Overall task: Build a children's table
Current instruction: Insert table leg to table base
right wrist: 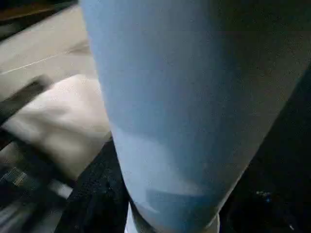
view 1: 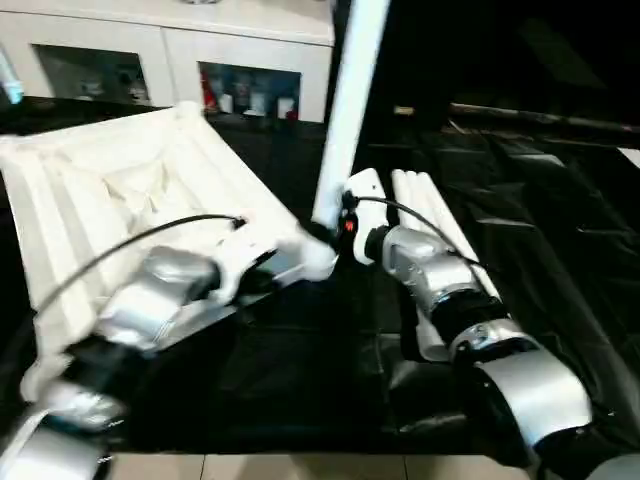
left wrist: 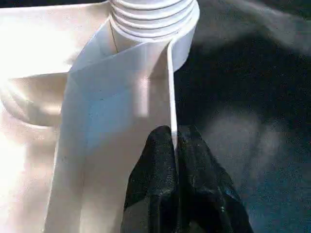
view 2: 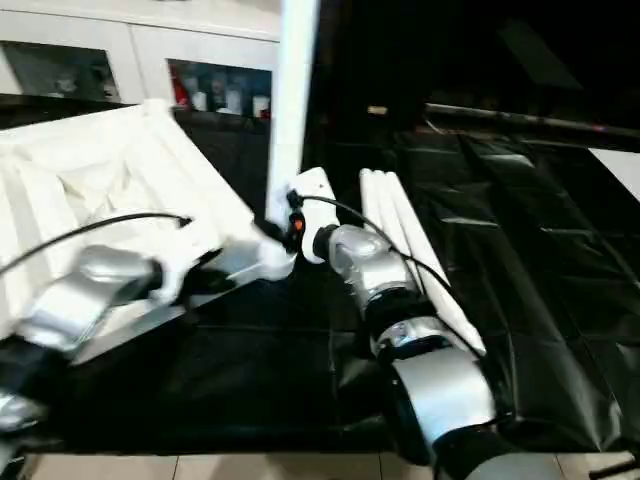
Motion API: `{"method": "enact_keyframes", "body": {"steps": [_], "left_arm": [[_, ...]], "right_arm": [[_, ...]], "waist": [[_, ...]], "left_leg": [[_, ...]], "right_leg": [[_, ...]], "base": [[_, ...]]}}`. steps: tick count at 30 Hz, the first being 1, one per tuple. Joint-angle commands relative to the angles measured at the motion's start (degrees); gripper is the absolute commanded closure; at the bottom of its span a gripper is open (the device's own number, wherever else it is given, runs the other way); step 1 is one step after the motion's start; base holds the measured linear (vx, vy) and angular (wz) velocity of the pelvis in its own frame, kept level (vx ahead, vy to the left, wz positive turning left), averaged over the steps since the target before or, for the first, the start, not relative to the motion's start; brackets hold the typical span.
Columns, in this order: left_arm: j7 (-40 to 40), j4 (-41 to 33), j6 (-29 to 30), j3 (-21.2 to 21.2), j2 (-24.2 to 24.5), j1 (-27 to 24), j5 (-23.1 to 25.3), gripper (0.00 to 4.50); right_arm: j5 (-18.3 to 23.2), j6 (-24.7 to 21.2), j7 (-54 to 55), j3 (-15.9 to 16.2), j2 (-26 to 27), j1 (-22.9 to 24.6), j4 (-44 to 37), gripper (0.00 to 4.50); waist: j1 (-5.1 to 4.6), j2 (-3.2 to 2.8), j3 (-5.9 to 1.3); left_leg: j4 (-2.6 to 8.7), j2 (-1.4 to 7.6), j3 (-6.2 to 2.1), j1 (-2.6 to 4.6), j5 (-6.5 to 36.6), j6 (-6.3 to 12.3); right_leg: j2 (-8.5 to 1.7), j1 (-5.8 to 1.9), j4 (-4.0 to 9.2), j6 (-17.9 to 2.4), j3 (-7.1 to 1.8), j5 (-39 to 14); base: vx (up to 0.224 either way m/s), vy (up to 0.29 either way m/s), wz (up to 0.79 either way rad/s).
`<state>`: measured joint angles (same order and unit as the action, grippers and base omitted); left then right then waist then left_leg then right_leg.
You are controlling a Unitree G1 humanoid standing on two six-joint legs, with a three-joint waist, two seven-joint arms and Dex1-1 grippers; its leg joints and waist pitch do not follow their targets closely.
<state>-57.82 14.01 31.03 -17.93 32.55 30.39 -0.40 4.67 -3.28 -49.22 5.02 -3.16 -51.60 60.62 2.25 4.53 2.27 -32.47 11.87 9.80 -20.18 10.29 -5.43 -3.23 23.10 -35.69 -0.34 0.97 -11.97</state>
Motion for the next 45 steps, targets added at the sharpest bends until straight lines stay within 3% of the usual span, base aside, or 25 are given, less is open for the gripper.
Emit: {"method": "enact_keyframes", "body": {"steps": [1,6,11,14,17,18,20,22,27,30,36,44,45], "left_arm": [[-7.2,-5.0,-2.3,-1.9,0.0,0.3,-3.2,4.5],[-9.6,-6.0,-2.1,-1.7,1.4,-0.2,-4.0,4.5],[-8.6,-5.6,-2.5,-1.6,1.1,-0.1,-3.9,4.5],[-3.7,-2.7,-1.8,-1.0,-1.7,1.2,-1.8,4.5],[1.5,-0.6,0.2,-0.1,-5.0,2.6,-1.2,4.5],[2.2,-0.3,0.5,0.1,-5.5,2.8,-1.2,4.5],[10.3,3.5,2.5,1.8,-10.7,5.0,0.0,4.5],[13.6,5.2,2.7,2.2,-12.5,6.0,0.9,4.5],[21.9,9.4,4.7,3.2,-18.5,8.7,3.0,4.5],[23.6,10.3,5.0,3.3,-19.8,9.3,3.3,4.5],[25.1,11.0,5.0,3.4,-20.1,9.3,3.7,4.5],[24.6,10.7,5.1,3.1,-19.3,8.7,3.9,4.5],[24.2,10.5,4.9,3.1,-19.2,8.5,3.8,4.5]], "right_arm": [[-5.4,-6.8,-2.8,4.9,-2.2,4.5,6.2,2.6],[-5.6,-7.3,-8.4,6.1,-3.6,4.7,5.3,2.6],[-5.8,-7.4,-7.1,5.8,-3.7,4.9,5.4,2.6],[-5.4,-6.7,1.2,4.1,-2.2,5.4,6.4,2.6],[-4.4,-6.7,11.2,1.5,-0.4,5.7,7.8,2.61],[-4.2,-6.7,12.6,1.1,-0.2,5.7,8.0,2.61],[-2.8,-5.9,24.9,-2.1,2.3,5.6,9.8,2.61],[-2.0,-5.0,29.2,-3.3,3.4,5.6,10.2,2.61],[2.6,-2.6,42.4,-8.8,8.1,4.1,11.6,2.61],[2.9,-1.9,45.1,-10.3,9.6,3.6,11.8,2.61],[2.7,-1.3,46.9,-11.3,10.7,3.1,12.0,2.61],[2.8,-0.4,45.4,-12.3,10.9,2.0,12.5,2.61],[2.8,-0.2,44.1,-12.3,10.9,1.5,12.3,2.26]], "waist": [[0.32,-1.57,-2.49],[1.24,-1.72,-2.42],[1.37,-1.73,-2.53],[1.36,-1.82,-2.41],[1.37,-1.76,-2.14],[1.37,-1.76,-2.14],[1.34,-1.84,-2.12],[1.22,-1.62,-2.16],[1.3,-1.62,-2.47],[1.43,-1.5,-2.59],[1.42,-1.33,-2.66],[1.35,-1.17,-2.5],[1.31,-1.21,-2.48]], "left_leg": [[3.88,1.3,0.04,0.26,14.5,-0.31],[4.01,1.3,0.03,0.54,15.4,-1.21],[3.97,1.24,0.02,0.52,14.6,-1.65],[4.0,1.19,0.04,0.58,15.3,-1.97],[4.2,1.11,-0.17,0.75,18.9,-2.92],[4.2,1.11,-0.17,0.75,18.9,-2.92],[4.22,1.1,-0.31,1.2,20.6,-4.38],[4.34,0.99,-0.55,0.89,22.0,-4.31],[4.16,0.85,-0.41,1.04,22.3,-3.79],[4.29,0.83,-0.46,0.47,20.5,-3.69],[4.26,0.81,-0.24,0.31,18.7,-3.26],[4.4,0.9,-0.34,0.36,20.8,-3.32],[4.42,0.91,-0.33,0.32,20.6,-3.3]], "right_leg": [[-3.47,-2.26,3.91,-13.8,-1.72,-5.8],[-3.6,-2.07,4.07,-13.1,-1.81,-8.6],[-3.59,-2.14,3.98,-13.0,-1.81,-8.0],[-3.55,-2.08,4.13,-12.8,-1.8,-8.8],[-3.75,-1.75,4.74,-11.0,-1.9,-16.5],[-3.75,-1.75,4.74,-11.0,-1.9,-16.5],[-3.8,-1.14,5.25,-9.3,-1.97,-20.9],[-3.69,-1.23,5.34,-8.2,-1.8,-22.0],[-3.49,-0.68,5.41,-7.0,-1.85,-19.9],[-3.35,-1.15,5.02,-6.9,-1.72,-16.4],[-3.25,-1.43,4.69,-7.5,-1.7,-11.6],[-3.41,-1.22,5.05,-6.7,-1.77,-15.2],[-3.38,-1.2,5.02,-6.8,-1.79,-14.7]], "base": [[0.0,0.0,0.0],[0.0,0.0,0.0],[0.0,0.0,0.0],[0.0,0.0,0.0],[0.0,0.0,0.0],[0.0,0.0,0.0],[0.0,0.0,0.0],[0.0,0.0,0.0],[0.0,0.0,0.0],[0.0,0.0,0.0],[0.0,0.0,0.0],[0.0,0.0,0.0],[0.0,0.0,0.0]]}}
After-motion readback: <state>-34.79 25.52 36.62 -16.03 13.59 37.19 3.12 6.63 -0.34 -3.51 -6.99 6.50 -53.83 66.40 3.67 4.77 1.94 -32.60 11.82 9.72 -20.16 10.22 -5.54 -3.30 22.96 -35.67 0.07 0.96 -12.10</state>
